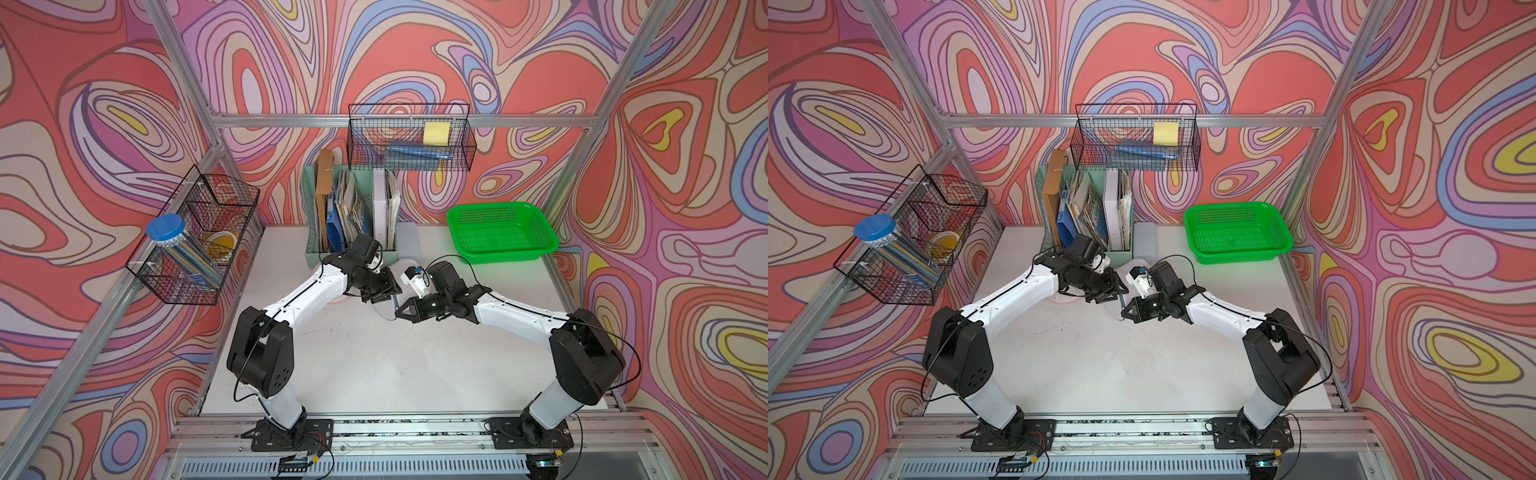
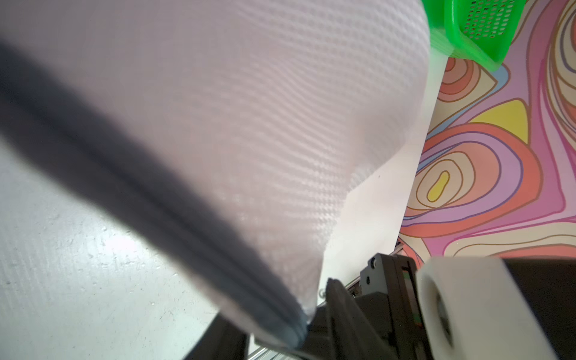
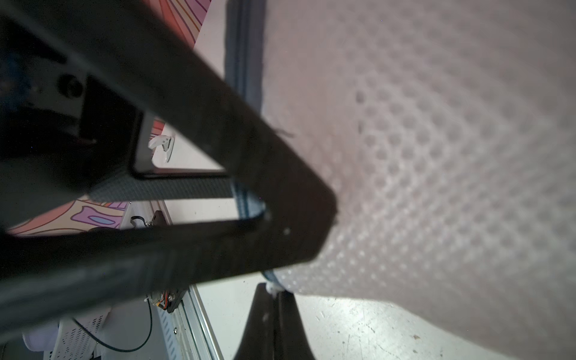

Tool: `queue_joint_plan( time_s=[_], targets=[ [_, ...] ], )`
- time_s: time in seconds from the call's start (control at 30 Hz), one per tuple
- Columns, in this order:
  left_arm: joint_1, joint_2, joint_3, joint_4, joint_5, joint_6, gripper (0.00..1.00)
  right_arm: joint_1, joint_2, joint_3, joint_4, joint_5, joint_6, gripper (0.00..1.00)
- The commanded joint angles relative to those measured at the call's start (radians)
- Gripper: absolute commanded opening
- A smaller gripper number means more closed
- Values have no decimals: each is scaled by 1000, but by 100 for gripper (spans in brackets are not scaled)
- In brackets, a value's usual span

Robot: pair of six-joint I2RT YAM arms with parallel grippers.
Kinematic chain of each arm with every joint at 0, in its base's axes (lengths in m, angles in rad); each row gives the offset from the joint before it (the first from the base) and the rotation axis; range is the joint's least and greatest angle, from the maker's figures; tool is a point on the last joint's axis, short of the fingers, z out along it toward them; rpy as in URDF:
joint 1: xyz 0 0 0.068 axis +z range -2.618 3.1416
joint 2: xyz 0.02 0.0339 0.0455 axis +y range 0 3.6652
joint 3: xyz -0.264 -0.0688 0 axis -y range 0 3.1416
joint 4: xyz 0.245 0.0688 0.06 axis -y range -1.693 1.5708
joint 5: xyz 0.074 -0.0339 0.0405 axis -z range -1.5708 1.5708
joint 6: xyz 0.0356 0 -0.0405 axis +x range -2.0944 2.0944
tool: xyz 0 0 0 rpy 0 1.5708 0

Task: Turn the laundry bag inside out
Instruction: Zip the zipper on the laundry bag.

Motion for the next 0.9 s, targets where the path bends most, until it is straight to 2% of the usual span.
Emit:
queue_joint_plan(
  time_s=[0.0,0.1,0.23,0.4,0.67,0.77,0.8,0.87],
  targets=[
    [-13,39,17,-74,-54,45,14,-5,9,25,-21,-25,13,0],
    [-11,34,36,-94,-84,51,0,-5,11,22,-31,-24,19,0],
    [29,34,51,-84,-33,16,0,-8,13,2,-27,-27,31,0],
    [133,37,64,-64,83,-50,0,-22,13,-48,-21,-38,32,0],
    [308,-5,-97,212,342,-265,0,-54,28,-152,-4,-47,7,0],
    [321,10,-114,202,369,-244,0,-59,31,-145,-24,-36,-22,0],
    [315,13,-109,182,367,-221,2,-59,33,-131,-34,-37,-25,0],
    [291,8,-101,132,335,-160,30,-58,31,-98,-40,-41,-20,0]
  ],
)
